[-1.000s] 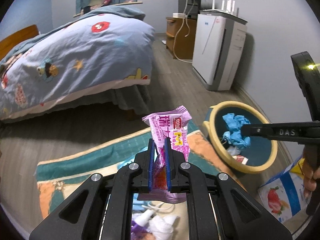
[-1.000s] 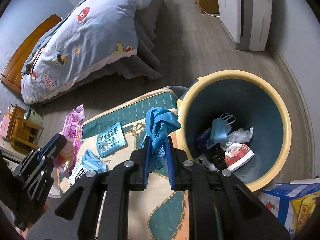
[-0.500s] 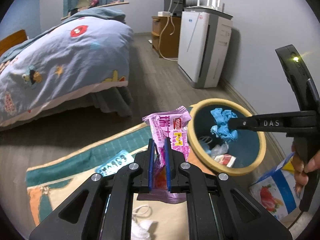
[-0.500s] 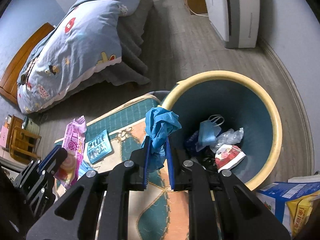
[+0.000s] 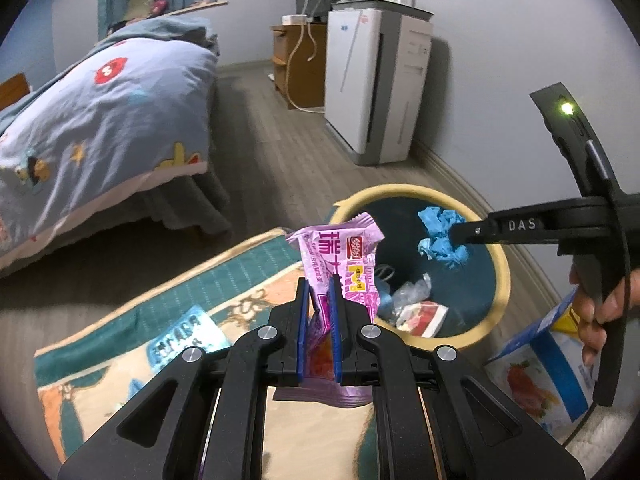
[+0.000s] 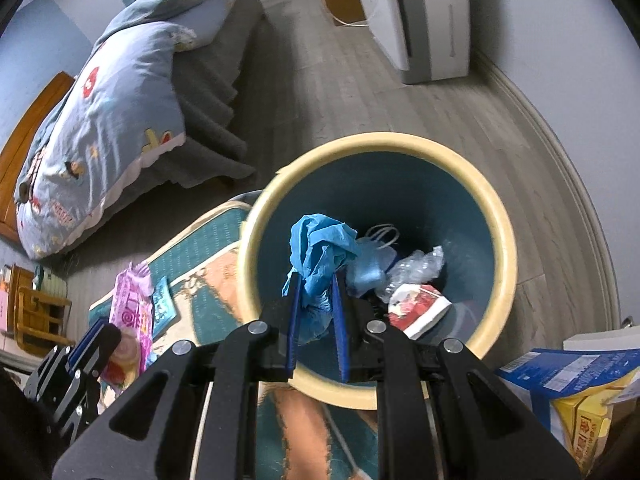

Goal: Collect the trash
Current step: 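Carry the blue glove and pink wrapper over the bin with both tools, then open both tools to drop the glove and wrapper into the bin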

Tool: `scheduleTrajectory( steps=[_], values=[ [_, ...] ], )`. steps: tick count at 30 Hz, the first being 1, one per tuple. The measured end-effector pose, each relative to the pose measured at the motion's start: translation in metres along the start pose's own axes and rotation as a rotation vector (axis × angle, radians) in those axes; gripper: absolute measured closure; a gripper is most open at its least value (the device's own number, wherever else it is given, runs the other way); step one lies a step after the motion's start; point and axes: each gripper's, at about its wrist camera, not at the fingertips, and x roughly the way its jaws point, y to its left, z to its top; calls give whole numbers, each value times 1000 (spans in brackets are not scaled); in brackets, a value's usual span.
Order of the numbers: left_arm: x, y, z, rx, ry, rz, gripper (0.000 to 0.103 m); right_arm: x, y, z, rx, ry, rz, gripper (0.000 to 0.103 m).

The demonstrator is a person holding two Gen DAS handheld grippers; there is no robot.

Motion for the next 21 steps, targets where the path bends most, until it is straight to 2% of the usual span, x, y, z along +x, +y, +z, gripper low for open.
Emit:
scheduleTrajectory(
  steps=[16,21],
  values=[
    [33,-42,-3,63,54,-51,92,1,-36,3,56,-10,-63,88],
    [41,-50,-4,51,64,-94,92,1,-45,3,80,-20,-83,88]
  ],
)
